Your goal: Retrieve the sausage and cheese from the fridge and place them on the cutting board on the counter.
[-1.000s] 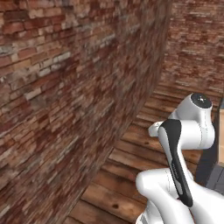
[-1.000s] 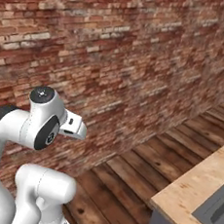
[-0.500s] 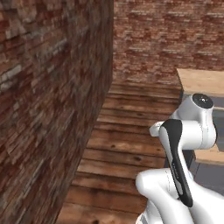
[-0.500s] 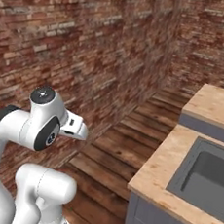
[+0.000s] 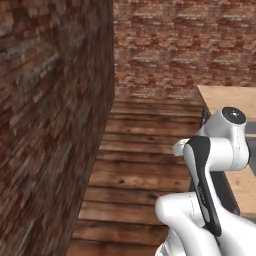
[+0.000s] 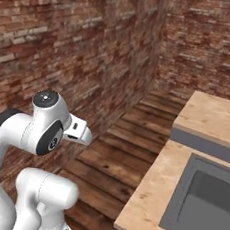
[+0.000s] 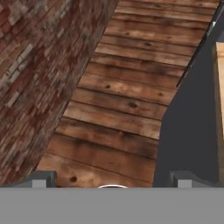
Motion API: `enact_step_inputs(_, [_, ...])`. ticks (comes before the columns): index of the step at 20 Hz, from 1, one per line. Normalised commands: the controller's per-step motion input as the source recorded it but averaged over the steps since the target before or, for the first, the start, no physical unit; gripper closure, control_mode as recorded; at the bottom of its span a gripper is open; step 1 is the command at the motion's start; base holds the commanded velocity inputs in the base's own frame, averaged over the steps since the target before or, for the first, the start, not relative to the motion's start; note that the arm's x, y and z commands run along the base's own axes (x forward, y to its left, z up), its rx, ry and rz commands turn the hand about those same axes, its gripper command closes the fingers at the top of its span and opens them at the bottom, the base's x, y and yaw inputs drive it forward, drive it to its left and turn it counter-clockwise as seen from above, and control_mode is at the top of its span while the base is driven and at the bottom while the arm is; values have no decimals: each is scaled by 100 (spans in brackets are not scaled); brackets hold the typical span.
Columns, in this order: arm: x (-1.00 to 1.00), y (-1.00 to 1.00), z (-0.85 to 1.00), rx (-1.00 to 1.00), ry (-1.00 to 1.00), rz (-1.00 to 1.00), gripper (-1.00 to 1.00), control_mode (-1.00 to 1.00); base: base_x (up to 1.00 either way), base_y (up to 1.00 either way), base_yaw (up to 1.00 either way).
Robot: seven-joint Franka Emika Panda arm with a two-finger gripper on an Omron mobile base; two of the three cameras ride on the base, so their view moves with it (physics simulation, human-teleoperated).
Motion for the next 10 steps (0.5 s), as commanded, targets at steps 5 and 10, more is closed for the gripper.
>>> enact_step_inputs(5, [0, 0, 0, 0, 0, 0, -100, 100, 82, 16, -13])
enact_step_inputs(10, [0, 0, 0, 0, 0, 0, -100, 100, 84, 23, -16])
